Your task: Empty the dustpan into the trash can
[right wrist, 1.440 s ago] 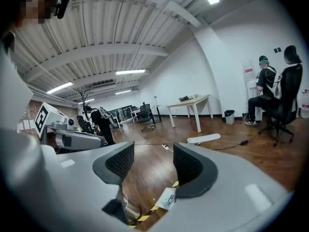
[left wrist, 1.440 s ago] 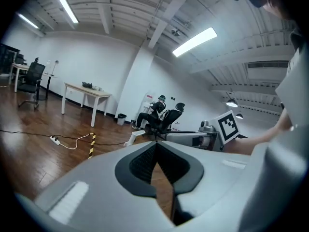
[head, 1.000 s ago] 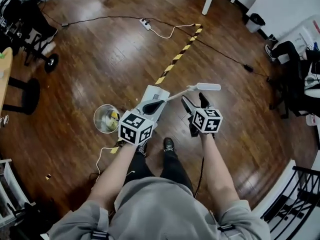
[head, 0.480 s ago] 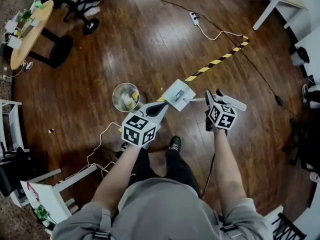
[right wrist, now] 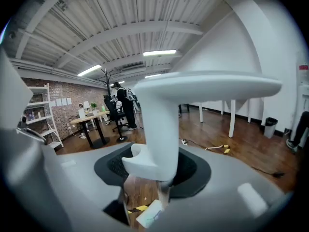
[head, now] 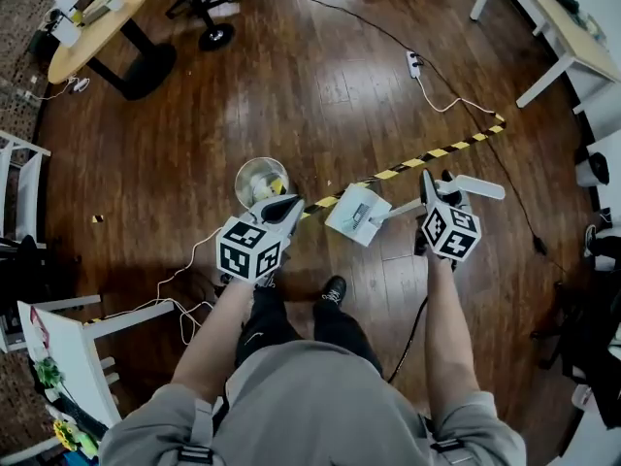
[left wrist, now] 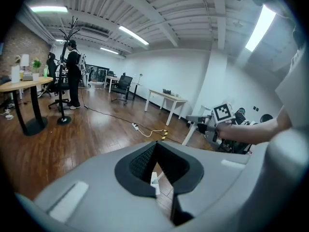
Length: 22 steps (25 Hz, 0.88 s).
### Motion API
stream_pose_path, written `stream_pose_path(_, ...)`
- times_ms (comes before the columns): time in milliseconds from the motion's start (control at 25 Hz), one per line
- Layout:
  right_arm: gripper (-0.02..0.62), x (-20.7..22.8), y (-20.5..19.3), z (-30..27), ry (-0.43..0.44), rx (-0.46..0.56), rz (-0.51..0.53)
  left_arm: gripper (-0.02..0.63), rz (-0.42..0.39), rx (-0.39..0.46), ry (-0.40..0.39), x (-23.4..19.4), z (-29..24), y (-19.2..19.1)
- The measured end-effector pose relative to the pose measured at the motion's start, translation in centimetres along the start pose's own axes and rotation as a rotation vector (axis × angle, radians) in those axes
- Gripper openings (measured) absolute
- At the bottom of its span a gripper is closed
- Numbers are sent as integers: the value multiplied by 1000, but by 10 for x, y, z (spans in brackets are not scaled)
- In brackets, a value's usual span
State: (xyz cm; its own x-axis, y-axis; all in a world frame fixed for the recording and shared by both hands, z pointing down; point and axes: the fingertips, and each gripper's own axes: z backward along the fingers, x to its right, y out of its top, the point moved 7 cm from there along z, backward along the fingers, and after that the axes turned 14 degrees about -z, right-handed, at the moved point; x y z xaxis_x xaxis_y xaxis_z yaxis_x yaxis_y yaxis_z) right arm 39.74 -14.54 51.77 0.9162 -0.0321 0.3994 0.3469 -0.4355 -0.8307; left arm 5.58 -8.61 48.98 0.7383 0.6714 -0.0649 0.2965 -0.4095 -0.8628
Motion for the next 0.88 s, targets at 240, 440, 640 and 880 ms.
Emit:
stream_pose_path(240, 193, -102, 70, 15, 161, 96, 95, 5, 7, 7, 36, -10, 50, -16)
stream_pose_path(440, 192, -187, 119, 42, 299, 156, 139, 5, 1, 24, 73, -17, 90, -21)
stream_pose_path(640, 192, -265, 168, 60, 431, 217, 162, 5, 38, 49, 136, -41, 123, -20)
stream_pose_path(880, 190, -336, 154, 24, 447, 242, 177, 5, 55, 82, 179, -82, 159, -36)
